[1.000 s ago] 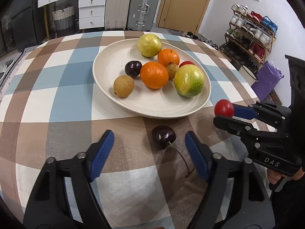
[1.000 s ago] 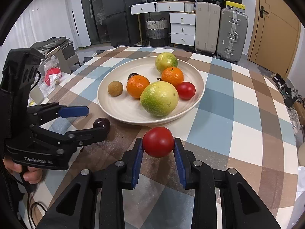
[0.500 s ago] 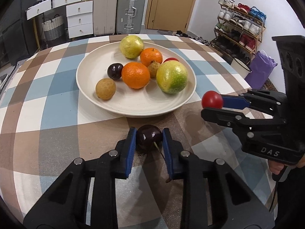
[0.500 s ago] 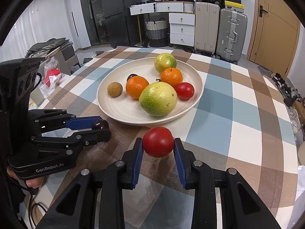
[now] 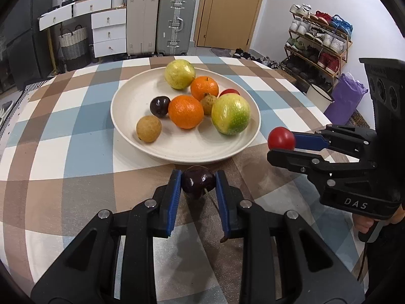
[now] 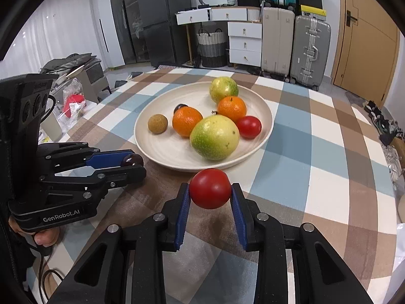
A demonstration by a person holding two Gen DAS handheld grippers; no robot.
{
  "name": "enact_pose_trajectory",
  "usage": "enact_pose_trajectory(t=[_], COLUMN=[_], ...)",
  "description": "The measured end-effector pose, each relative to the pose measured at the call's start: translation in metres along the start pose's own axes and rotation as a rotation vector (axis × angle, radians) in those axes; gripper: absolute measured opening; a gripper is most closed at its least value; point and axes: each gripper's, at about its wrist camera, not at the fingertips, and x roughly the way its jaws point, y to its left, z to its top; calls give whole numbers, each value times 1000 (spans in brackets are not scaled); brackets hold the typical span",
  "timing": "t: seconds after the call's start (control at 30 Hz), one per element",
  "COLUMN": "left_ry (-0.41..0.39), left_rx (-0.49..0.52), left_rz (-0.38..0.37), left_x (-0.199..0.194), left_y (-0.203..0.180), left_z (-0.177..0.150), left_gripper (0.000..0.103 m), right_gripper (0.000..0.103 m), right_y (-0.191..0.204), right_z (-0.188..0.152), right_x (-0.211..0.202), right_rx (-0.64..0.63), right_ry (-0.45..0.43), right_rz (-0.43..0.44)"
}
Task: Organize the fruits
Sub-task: 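Carry the plum and tomato onto the plate and open both grippers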
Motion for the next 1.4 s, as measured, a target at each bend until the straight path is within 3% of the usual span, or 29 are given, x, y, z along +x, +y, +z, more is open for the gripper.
enact_pose_trajectory(t=[0.43, 0.83, 1.4], left_ry=[-72, -138, -173], left_rx=[13, -23, -8], left_rz=[27, 24, 49], left_x=[-26, -55, -44], left_y=[1, 10, 18], left_z=[12, 41, 89], left_gripper=[24, 24, 24], right_gripper=[32, 32, 32], right_y=[-5, -1, -4], right_z=[9, 41, 80], right_x=[-12, -42, -29], right_rx=[28, 25, -12], right_ry=[-70, -144, -136], right_rz=[33, 42, 81])
